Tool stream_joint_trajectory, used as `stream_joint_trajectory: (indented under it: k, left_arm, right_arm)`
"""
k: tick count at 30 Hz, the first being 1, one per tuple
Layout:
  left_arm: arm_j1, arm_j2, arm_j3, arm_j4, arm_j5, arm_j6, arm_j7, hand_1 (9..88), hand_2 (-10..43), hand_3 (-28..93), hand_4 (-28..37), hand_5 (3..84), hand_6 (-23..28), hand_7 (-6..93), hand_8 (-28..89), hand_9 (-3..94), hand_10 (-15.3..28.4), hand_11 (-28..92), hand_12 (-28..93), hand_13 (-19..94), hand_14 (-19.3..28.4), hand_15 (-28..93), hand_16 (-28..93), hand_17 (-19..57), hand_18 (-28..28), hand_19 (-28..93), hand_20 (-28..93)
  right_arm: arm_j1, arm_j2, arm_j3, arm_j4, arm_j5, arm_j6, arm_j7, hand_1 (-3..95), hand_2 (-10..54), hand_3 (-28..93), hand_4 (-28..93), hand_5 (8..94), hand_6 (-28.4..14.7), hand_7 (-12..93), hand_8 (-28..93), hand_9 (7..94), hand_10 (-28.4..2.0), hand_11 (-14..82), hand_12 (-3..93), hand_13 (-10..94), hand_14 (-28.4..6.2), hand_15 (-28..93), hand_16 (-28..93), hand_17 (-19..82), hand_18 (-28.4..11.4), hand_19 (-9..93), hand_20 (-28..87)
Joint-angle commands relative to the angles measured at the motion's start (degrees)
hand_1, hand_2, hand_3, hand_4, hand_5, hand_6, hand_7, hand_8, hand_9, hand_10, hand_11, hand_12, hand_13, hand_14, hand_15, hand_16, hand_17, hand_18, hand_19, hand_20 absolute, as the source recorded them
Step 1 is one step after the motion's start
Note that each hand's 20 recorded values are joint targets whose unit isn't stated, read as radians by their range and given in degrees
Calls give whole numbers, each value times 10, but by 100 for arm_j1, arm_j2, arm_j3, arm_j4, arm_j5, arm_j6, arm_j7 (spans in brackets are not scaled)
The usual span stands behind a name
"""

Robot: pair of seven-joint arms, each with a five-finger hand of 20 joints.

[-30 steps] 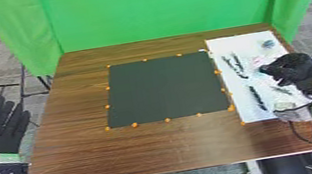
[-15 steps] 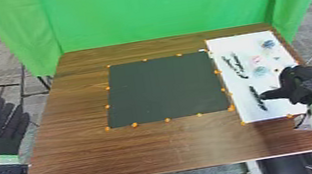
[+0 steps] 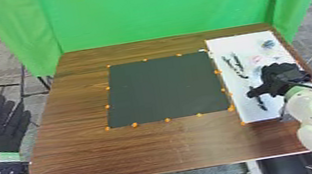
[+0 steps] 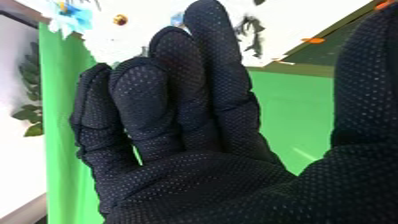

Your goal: Arrange flowers

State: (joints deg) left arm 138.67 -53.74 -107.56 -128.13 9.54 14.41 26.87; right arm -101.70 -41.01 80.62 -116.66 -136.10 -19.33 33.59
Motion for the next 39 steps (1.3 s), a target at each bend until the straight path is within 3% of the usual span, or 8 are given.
stream_joint_trajectory:
  k: [1,4,11,15,19,24,28,39]
  left_arm:
    - [75,5,-37,-4,-8,34,-45,224,118,698,-283,370,72,151,-102,282,133,202,72,183,116,295,-117,2,90,270,62]
    - [77,7,-43,-7,-13,33,-36,224,118,697,-283,370,71,151,-102,283,133,202,72,184,116,295,-117,2,91,271,62]
    - [43,3,-20,-11,-9,4,-27,225,118,698,-283,370,72,151,-102,283,134,203,72,183,116,295,-118,1,91,270,61]
    - [48,0,-26,-16,-10,12,-26,225,118,697,-283,370,72,152,-103,282,135,203,72,183,117,295,-118,1,91,271,62]
    - [32,-32,-72,-13,38,-10,-60,225,119,697,-283,370,73,152,-102,284,134,204,73,184,117,295,-117,1,92,270,62]
    - [59,-16,-104,-26,3,12,-7,226,120,695,-283,372,73,154,-102,292,137,209,78,185,118,296,-117,1,92,270,62]
    - [50,-29,-96,-22,6,12,-24,224,119,697,-283,372,73,154,-103,293,137,210,80,185,118,296,-117,1,92,270,62]
    - [103,-38,-151,-27,-28,48,-2,224,118,698,-283,372,73,153,-103,290,135,203,78,185,117,295,-117,0,92,270,62]
  right_arm:
    - [51,-96,-57,185,216,-603,190,225,-95,666,-282,651,-40,389,-115,640,-170,522,410,577,-178,726,400,280,-262,796,409]
    - [227,-152,-210,306,448,-866,337,227,-95,675,-282,654,-41,378,-115,641,-171,518,406,576,-178,723,398,279,-263,795,409]
    - [462,-252,-483,663,567,-739,198,247,-95,683,-281,659,-41,357,-111,646,-171,507,397,575,-178,719,392,279,-265,791,403]
    - [508,-307,-561,719,709,-902,178,308,-95,723,-273,665,-31,383,-111,658,-163,514,388,580,-171,715,387,286,-261,791,396]
    - [652,-403,-664,795,1346,-1376,443,405,-95,703,-268,686,-19,417,127,694,-149,535,405,620,-158,723,396,325,-252,817,400]
    - [743,-465,-829,932,1444,-1665,404,461,-95,702,-246,702,-14,446,161,713,-142,530,470,642,-153,730,407,336,-256,832,412]
    - [594,-439,-761,851,1382,-1263,325,499,-95,734,-240,723,-12,459,184,744,-129,472,543,664,-147,727,403,351,-258,838,412]
    - [50,-309,-116,-108,1324,555,385,488,-95,777,-179,734,-25,464,236,796,-114,413,545,723,-125,684,375,391,-258,860,397]
